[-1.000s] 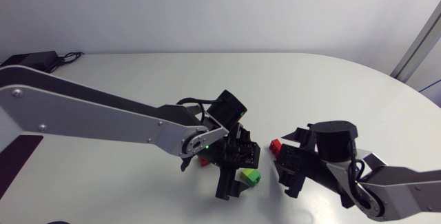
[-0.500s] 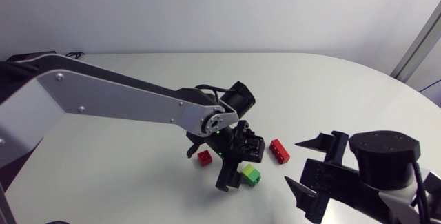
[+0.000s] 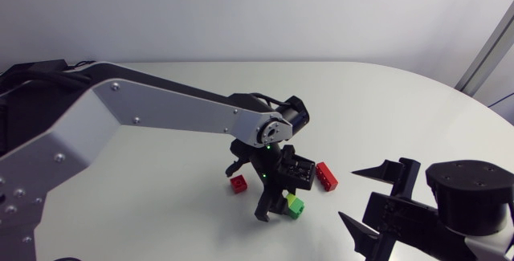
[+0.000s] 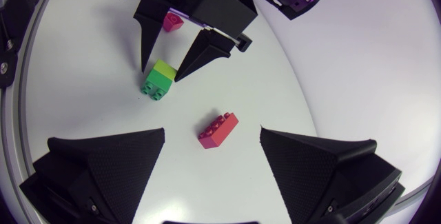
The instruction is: Disassemble duplo
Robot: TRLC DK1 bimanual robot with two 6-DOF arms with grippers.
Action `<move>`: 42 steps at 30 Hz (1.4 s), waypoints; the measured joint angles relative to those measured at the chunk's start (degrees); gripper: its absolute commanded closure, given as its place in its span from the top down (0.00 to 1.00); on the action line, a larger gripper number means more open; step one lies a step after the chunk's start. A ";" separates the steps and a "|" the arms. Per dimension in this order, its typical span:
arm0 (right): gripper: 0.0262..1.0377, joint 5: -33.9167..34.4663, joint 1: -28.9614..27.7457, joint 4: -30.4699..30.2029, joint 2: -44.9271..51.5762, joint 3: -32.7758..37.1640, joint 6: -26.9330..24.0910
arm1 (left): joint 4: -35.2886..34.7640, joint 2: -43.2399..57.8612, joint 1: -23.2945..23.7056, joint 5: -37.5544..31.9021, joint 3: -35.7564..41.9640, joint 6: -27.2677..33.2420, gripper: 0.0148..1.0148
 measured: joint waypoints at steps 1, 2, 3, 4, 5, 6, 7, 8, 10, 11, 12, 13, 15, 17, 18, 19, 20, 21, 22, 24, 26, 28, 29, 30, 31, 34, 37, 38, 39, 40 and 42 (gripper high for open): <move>0.96 0.02 0.15 -0.26 -0.28 0.00 0.15 | -0.46 0.26 -0.04 -0.02 0.48 0.04 0.48; 0.96 0.00 0.28 -0.46 -0.52 0.00 0.17 | -0.63 0.46 -0.15 -0.02 0.76 0.04 0.45; 0.96 0.00 0.44 -0.57 -0.76 0.00 0.39 | -0.66 0.61 -0.26 -0.07 0.90 0.04 0.42; 0.96 0.02 0.59 -0.72 -1.05 0.02 0.66 | -0.90 0.74 -0.33 -0.24 1.01 0.07 0.39; 0.96 0.00 0.63 -1.14 -1.31 0.04 0.81 | -1.07 0.87 -0.42 -0.28 1.16 0.04 0.36; 0.96 0.00 0.63 -1.75 -1.64 0.09 0.87 | -1.33 1.09 -0.42 -0.26 1.33 0.04 0.32; 0.96 -0.02 0.63 -2.16 -1.97 0.09 1.03 | -1.77 1.36 -0.44 -0.37 1.55 0.04 0.27; 0.96 0.00 0.63 -2.58 -2.29 0.11 1.05 | -2.05 1.62 -0.55 -0.55 1.73 0.04 0.24; 0.96 0.00 0.63 -3.41 -2.93 0.24 1.25 | -2.32 1.73 -0.57 -0.83 1.88 0.04 0.24; 0.96 -0.02 0.63 -3.69 -3.19 0.35 1.38 | -2.56 1.73 -0.57 -0.90 1.97 0.04 0.24; 0.96 -0.28 0.63 -4.28 -3.43 0.57 1.70 | -3.17 1.75 -0.57 -0.90 2.21 0.04 0.24; 0.96 -1.03 0.63 -5.38 -3.65 1.05 2.32 | -3.72 1.75 -0.57 -0.92 2.27 0.04 0.24; 0.96 -4.52 0.63 -7.87 -3.76 2.51 4.11 | -4.59 1.62 -0.42 -0.55 2.27 0.02 0.24; 0.96 -8.85 0.57 -9.86 -3.80 4.37 5.90 | -6.14 1.05 -0.07 1.33 2.27 -0.04 0.24; 0.96 -11.19 0.55 -10.58 -3.87 5.25 6.82 | -6.88 0.55 0.26 2.43 2.27 -0.20 0.24; 0.96 -13.66 0.46 -11.37 -3.87 6.16 7.67 | -7.63 -0.13 0.66 3.85 2.27 -0.26 0.24; 0.96 -15.61 0.46 -11.76 -3.87 6.86 8.57 | -8.57 -1.14 1.14 5.42 2.27 -0.33 0.24; 0.96 -17.14 0.44 -12.04 -3.85 7.37 9.11 | -9.25 -2.25 1.55 6.34 2.25 -0.46 0.24; 0.96 -18.86 0.33 -12.11 -3.69 7.76 10.10 | -9.51 -3.61 1.95 6.95 2.23 -0.87 0.24; 0.96 -20.96 0.17 -11.96 -3.06 8.02 11.39 | -9.42 -6.40 2.60 7.78 2.08 -1.29 0.24; 0.96 -22.71 -0.20 -11.89 -1.53 8.02 12.33 | -8.98 -9.35 3.08 8.50 1.60 -1.95 0.24; 0.96 -26.12 -2.12 -11.89 0.52 8.04 13.03 | -7.56 -12.07 3.23 8.87 0.70 -3.21 0.24; 0.96 -28.06 -3.52 -11.91 1.53 8.07 13.25 | -6.93 -13.16 3.26 9.05 0.26 -3.63 0.24; 0.95 -30.36 -5.33 -11.93 2.60 8.22 13.22 | -6.38 -14.16 3.26 9.16 -0.24 -4.15 0.24; 0.95 -31.87 -6.82 -11.96 3.48 8.52 13.25 | -5.90 -14.95 3.23 9.27 -0.81 -4.46 0.24; 0.95 -36.02 -10.29 -11.96 5.57 10.32 13.27 | -5.22 -16.65 2.80 9.33 -2.71 -5.46 0.24; 0.95 -39.74 -13.07 -11.93 7.82 12.37 13.29 | -4.98 -17.40 1.75 9.73 -4.35 -6.29 0.24; 0.95 -40.79 -13.90 -11.93 8.85 12.98 13.25 | -4.87 -17.64 1.29 9.88 -4.81 -6.40 0.24; 0.95 -41.29 -14.38 -11.91 9.68 13.35 13.22 | -4.85 -17.88 0.76 9.99 -5.22 -6.84 0.24; 0.95 -41.72 -14.64 -11.89 10.43 13.57 13.22 | -4.85 -18.10 0.31 10.14 -5.49 -7.06 0.24; 0.95 -42.49 -14.84 -11.91 11.65 13.73 13.22 | -4.85 -18.60 -0.46 10.16 -5.60 -7.45 0.24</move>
